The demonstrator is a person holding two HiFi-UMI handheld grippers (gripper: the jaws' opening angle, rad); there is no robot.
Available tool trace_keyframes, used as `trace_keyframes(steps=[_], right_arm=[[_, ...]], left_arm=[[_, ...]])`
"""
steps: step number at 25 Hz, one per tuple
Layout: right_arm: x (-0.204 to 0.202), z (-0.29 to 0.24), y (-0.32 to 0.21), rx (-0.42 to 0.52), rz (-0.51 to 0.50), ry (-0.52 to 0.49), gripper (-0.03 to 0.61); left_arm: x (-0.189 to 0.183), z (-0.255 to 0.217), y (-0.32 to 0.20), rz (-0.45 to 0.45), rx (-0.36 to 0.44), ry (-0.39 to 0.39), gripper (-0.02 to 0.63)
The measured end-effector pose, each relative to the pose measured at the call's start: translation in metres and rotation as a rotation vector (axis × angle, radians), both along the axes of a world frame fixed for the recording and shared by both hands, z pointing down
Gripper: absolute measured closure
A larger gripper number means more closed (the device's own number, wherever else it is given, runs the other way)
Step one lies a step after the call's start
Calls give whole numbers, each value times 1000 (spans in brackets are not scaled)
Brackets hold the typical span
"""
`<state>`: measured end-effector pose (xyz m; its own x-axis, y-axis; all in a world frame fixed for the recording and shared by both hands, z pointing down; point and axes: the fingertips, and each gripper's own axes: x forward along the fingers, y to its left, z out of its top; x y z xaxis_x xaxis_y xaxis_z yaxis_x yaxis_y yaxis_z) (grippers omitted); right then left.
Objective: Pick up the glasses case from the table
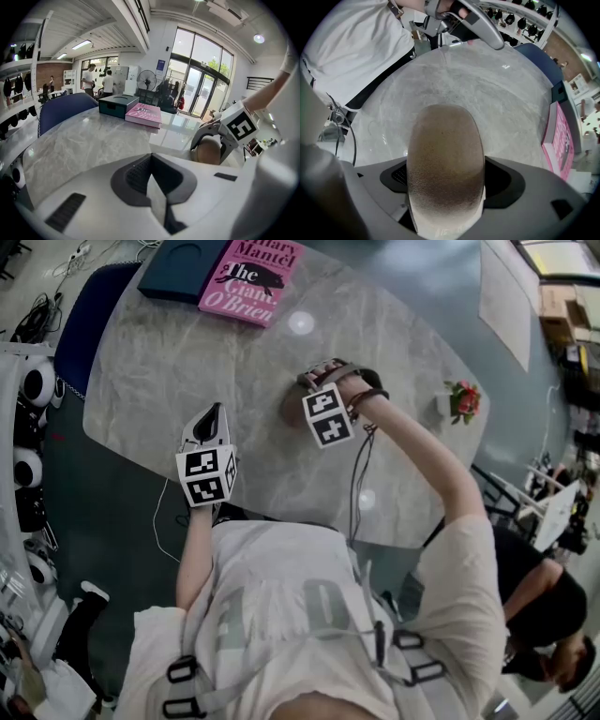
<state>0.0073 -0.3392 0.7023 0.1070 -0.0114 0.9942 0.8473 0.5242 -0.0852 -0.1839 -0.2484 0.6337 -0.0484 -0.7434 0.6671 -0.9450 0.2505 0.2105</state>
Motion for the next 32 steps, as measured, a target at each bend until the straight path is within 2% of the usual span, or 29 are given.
trace_keyframes(steps=[11, 20, 27, 32], right_arm=[[-3, -1, -2, -4, -1, -3, 189], [-5, -3, -2, -3, -8, 1, 193], [-4, -5, -5, 52, 30, -11, 195], [-13, -29, -7, 99, 60, -57, 195]], left_arm=[[-2, -9, -4, 8, 17, -19, 611], [-12, -16, 5, -19, 23, -29, 611], [-7, -31, 1, -6, 67, -29, 611], [-7, -45, 4, 3, 93, -46, 611]])
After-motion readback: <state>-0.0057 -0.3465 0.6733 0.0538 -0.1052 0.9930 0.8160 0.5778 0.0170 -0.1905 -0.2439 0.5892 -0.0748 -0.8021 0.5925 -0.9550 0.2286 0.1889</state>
